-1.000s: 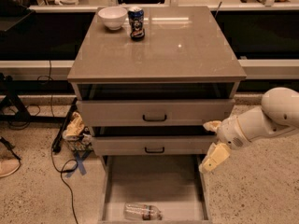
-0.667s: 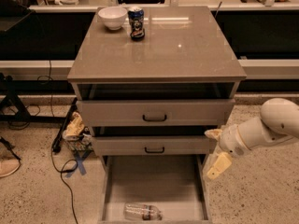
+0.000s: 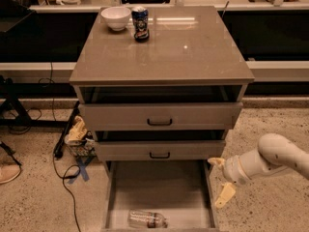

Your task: Pick water bottle from bottom drawer and place on counter

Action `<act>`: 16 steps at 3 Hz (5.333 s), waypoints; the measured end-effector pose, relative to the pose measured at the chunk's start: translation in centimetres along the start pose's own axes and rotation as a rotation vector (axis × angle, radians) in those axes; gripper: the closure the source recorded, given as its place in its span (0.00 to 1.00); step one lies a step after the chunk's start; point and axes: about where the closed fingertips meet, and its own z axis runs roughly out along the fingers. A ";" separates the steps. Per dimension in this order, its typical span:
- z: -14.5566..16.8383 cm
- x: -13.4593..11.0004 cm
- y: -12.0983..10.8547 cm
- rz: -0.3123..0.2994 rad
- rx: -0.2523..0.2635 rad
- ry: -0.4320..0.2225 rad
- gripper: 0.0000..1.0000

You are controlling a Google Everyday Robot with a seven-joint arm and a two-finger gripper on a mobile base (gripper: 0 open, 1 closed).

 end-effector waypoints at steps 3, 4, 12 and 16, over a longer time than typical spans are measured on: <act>8.1 6.3 -0.1 0.018 -0.071 -0.054 0.00; 10.2 7.3 -0.9 0.037 -0.055 -0.080 0.00; 31.6 6.0 -5.9 -0.210 0.058 -0.176 0.00; 38.1 6.0 -8.1 -0.379 0.113 -0.142 0.00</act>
Offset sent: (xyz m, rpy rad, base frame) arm -0.0054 0.0036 -0.0753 0.0432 0.0217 0.0220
